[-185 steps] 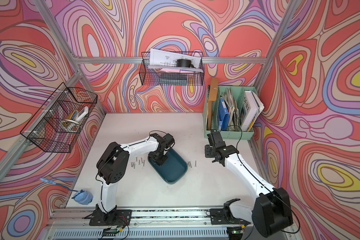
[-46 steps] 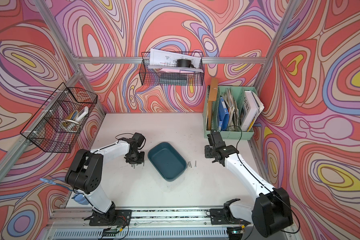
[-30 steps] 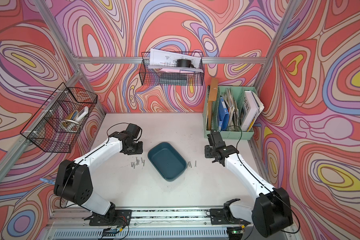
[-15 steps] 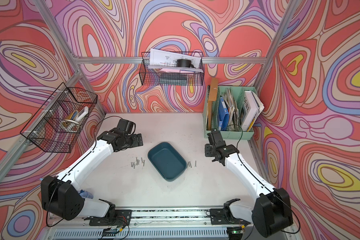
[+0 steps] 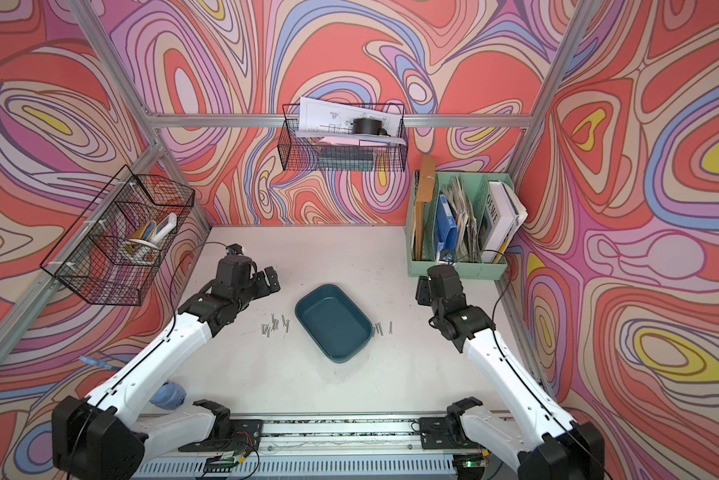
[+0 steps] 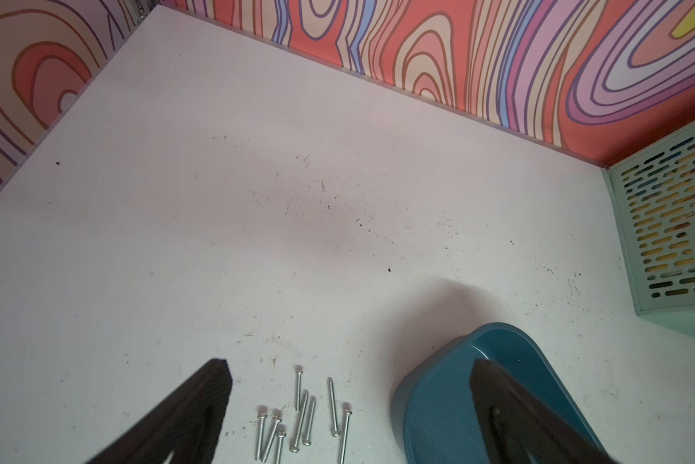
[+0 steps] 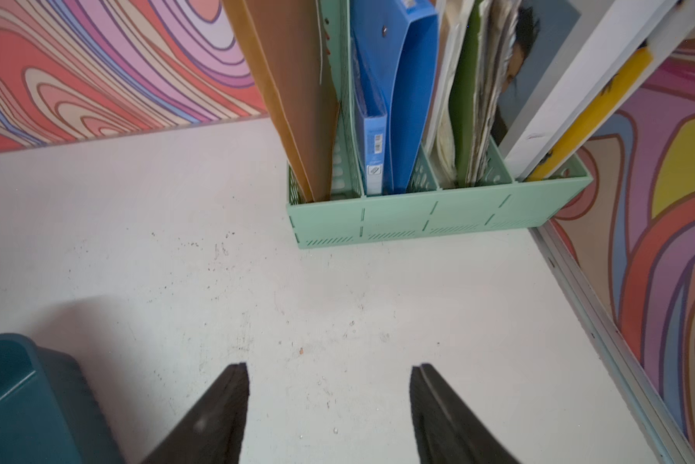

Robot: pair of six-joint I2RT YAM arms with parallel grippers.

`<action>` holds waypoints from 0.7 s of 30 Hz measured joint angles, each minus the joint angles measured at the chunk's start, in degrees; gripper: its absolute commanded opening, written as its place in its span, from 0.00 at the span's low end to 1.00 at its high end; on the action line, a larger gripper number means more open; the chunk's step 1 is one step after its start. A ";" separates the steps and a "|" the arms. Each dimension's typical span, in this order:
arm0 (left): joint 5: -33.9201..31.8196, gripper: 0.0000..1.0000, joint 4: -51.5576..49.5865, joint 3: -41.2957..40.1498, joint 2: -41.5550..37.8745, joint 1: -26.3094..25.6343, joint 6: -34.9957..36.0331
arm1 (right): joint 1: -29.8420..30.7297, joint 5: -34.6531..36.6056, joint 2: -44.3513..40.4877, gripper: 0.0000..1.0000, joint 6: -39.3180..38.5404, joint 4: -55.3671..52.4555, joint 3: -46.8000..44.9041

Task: Take out the screws from the storage box
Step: Reset both arms

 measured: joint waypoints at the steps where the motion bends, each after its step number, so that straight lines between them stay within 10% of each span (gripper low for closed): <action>1: -0.11 0.99 2.93 -2.40 -1.27 0.02 0.00 | -0.02 0.83 -1.36 0.73 0.11 1.97 -1.38; 5: -1.22 0.99 12.24 -8.74 -4.04 0.02 0.24 | -0.02 3.17 -5.20 0.98 -0.31 10.25 -7.02; 21: -17.27 0.99 25.38 -13.64 -1.92 0.44 11.30 | -0.02 8.04 -1.42 0.98 -7.39 31.82 -17.22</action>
